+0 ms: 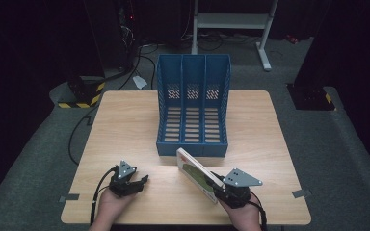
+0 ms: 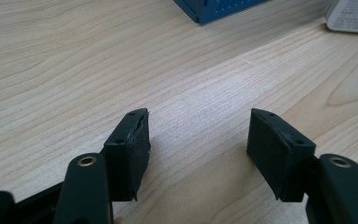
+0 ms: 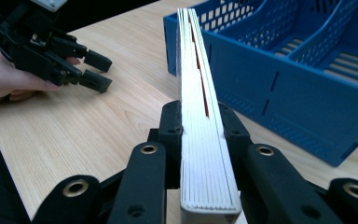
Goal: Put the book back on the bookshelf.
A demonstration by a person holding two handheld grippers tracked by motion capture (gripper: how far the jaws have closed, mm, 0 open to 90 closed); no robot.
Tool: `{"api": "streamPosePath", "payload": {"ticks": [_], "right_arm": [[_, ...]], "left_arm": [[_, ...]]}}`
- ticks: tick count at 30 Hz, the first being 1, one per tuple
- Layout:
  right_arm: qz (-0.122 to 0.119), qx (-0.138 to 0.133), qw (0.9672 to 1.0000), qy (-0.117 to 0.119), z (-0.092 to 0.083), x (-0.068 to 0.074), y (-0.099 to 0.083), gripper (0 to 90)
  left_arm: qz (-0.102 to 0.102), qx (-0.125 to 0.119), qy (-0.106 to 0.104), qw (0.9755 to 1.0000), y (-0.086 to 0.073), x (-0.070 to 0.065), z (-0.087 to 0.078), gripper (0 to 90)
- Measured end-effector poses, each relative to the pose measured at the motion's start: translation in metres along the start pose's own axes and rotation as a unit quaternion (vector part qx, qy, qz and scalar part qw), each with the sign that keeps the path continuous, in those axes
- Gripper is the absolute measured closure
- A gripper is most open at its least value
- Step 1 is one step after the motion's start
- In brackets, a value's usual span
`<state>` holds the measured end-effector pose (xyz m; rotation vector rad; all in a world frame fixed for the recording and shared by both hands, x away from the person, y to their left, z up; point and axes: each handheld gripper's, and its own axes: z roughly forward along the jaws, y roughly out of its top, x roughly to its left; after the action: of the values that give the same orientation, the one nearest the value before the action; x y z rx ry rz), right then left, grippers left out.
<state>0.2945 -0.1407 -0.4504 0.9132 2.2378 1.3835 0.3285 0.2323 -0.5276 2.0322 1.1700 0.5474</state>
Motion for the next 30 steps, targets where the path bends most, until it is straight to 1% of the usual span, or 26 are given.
{"api": "streamPosePath", "payload": {"ticks": [6, 12, 21, 24, 30], "right_arm": [[-0.006, -0.014, 0.9999, 0.001, -0.005, 0.002, 0.008, 75.7], [-0.002, -0.027, 0.9996, 0.008, -0.011, 0.002, 0.014, 75.7], [-0.007, -0.047, 0.9989, 0.000, -0.020, 0.003, 0.026, 75.7], [-0.004, -0.052, 0.9987, -0.001, -0.023, 0.003, 0.031, 75.7], [-0.007, -0.062, 0.9980, -0.013, -0.027, -0.001, 0.041, 75.7]], "left_arm": [[0.000, 0.001, 0.001, 1.0000, 0.000, 0.000, 0.000, 39.2], [0.001, 0.000, 0.001, 1.0000, 0.000, 0.000, 0.000, 39.3], [-0.002, 0.000, 0.000, 1.0000, 0.000, 0.000, 0.000, 39.1], [-0.003, -0.001, 0.000, 1.0000, 0.000, -0.001, 0.001, 38.5], [-0.005, 0.003, 0.006, 1.0000, 0.000, 0.000, 0.001, 32.6]]}}
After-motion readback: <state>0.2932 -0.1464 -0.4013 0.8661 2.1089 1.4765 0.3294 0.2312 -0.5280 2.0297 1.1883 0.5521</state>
